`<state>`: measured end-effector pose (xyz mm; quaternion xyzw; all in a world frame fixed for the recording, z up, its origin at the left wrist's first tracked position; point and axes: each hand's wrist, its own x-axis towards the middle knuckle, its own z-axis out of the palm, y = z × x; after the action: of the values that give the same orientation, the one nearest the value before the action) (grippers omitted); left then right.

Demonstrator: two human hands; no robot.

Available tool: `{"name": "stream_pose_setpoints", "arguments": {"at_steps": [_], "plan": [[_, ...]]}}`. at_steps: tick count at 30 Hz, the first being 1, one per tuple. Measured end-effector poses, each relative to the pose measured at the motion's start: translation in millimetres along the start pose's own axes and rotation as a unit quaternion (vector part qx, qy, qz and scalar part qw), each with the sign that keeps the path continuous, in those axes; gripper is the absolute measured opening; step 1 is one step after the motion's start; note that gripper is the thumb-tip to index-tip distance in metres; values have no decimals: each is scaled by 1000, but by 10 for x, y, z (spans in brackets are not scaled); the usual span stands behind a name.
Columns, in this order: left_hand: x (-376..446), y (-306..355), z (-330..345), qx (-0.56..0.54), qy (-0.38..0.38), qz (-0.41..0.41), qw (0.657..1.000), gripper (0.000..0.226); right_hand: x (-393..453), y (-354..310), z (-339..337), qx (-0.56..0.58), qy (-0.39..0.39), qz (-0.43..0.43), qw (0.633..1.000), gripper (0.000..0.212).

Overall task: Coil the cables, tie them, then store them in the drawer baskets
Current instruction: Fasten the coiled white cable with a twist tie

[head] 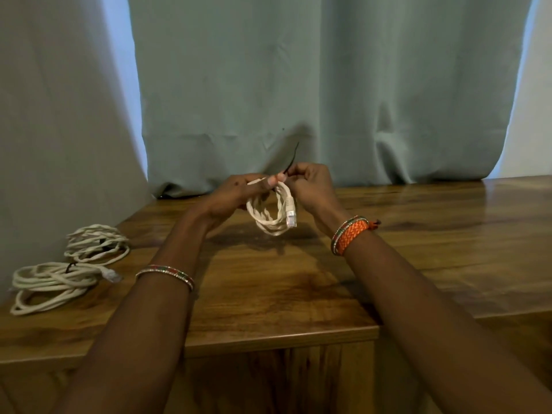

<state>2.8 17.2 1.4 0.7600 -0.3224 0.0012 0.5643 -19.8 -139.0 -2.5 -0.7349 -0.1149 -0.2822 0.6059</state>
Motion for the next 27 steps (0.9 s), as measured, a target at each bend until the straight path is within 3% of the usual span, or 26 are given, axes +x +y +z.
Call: {"name": "stream_pose_setpoints", "arguments": {"at_steps": [5, 12, 20, 27], "plan": [[-31, 7, 1, -61, 3, 10, 998, 19, -64, -55, 2, -85, 46, -101, 990, 11], [-34, 107, 99, 46, 90, 95, 990, 21, -55, -31, -38, -43, 25, -74, 996, 20], [-15, 127, 188, 99, 156, 134, 974, 22, -15, -87, -111, 89, 74, -32, 993, 4], [16, 86, 229, 196, 222, 181, 938, 23, -61, -109, -68, 21, 139, -110, 984, 17]]}}
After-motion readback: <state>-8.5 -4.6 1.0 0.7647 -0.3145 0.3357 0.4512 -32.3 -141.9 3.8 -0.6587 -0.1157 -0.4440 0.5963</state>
